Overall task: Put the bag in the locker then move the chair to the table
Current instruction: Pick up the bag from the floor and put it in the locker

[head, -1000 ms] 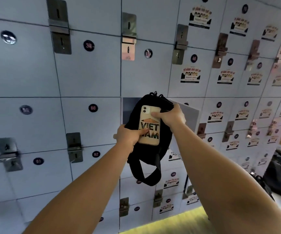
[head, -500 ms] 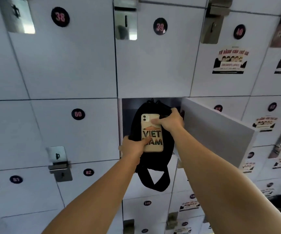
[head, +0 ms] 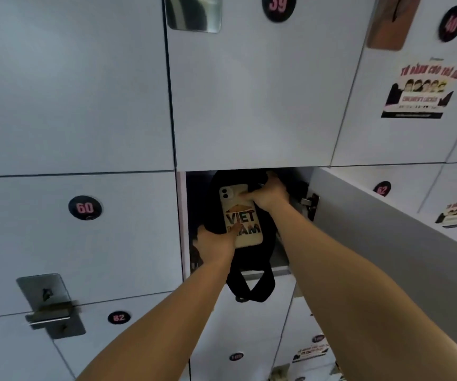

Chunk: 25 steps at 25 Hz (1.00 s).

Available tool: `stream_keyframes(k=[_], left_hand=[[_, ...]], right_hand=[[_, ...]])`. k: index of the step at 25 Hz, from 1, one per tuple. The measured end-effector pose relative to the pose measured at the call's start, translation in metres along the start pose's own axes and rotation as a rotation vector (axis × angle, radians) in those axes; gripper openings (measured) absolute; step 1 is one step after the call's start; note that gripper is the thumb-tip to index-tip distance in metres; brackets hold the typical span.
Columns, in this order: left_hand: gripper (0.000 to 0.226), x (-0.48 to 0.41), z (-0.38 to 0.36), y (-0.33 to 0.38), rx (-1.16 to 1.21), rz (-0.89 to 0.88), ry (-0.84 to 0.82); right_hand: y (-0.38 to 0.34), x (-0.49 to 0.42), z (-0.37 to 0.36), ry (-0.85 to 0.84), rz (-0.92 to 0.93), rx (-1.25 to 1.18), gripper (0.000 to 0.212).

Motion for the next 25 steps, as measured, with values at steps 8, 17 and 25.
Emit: stream_keyframes(k=[8,17,25], left_hand=[[0.094,-0.054,-0.011,-0.009,-0.185,0.107,0.071],[0.077,-0.051,-0.013,-0.003,-0.293,0.015,0.011],[0.059,0.017,0.01,0.036,-0.348,-0.524,0.079]], right_hand=[[0.027,-0.049,-0.038,-0.082,-0.031,-0.014,0.086],[0.045,-0.053,-0.045,-0.125,-0.095,0.24,0.046],[0.032,-0.009,-0.018,0.027,0.075,0.016,0.045]])
Point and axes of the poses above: each hand's wrist, its own x-axis away from the middle knuckle, its own z-axis out of the back of the hand, y = z × x, the point moved 5 cm from there along -x, towards the middle knuckle, and after that the axes turned 5 degrees about -y, right-handed, at the moved point
